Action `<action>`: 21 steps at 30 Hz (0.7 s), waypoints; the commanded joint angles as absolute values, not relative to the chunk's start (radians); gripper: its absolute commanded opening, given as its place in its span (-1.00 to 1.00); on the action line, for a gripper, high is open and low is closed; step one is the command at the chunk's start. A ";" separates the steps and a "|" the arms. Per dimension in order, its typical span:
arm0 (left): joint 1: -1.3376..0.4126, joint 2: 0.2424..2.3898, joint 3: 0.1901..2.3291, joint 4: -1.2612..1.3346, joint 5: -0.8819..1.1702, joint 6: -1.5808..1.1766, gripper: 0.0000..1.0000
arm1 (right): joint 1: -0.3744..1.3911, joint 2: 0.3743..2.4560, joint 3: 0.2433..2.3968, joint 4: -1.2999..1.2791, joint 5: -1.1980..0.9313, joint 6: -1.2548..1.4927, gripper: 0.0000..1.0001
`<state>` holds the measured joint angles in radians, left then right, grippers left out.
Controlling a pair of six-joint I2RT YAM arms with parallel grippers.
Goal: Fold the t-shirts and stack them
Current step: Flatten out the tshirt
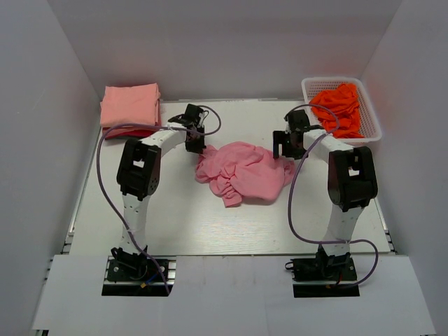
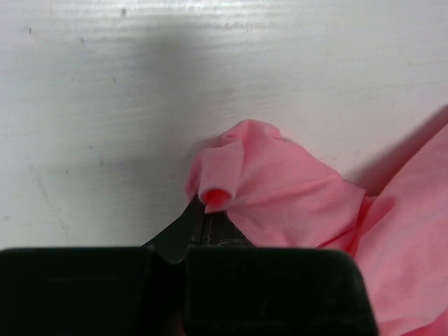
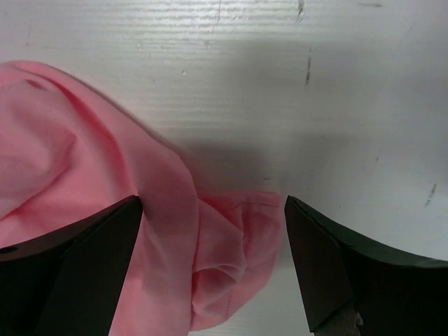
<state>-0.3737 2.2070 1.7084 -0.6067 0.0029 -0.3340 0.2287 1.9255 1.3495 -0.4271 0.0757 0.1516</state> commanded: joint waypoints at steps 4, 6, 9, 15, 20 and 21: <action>-0.371 2.059 1.622 -0.568 -0.018 -0.345 -1.00 | 0.235 1.921 1.305 -0.380 -0.026 0.147 0.47; -0.371 2.031 1.612 -0.558 -0.018 -0.354 -1.00 | 0.236 1.931 1.302 -0.370 -0.040 0.146 -0.06; -0.371 1.994 1.591 -0.558 -0.018 -0.354 -1.00 | 0.236 1.922 1.308 -0.365 -0.044 0.152 -1.00; -0.371 1.853 1.580 -0.508 -0.107 -0.365 -1.00 | 0.238 1.758 1.299 -0.293 -0.008 0.164 -1.00; -0.371 1.634 1.499 -0.411 -0.236 -0.394 -1.00 | 0.229 1.542 1.307 -0.247 0.087 0.184 -1.00; -0.371 1.562 1.490 -0.402 -0.295 -0.405 -1.00 | 0.229 1.520 1.307 -0.248 0.103 0.187 -1.00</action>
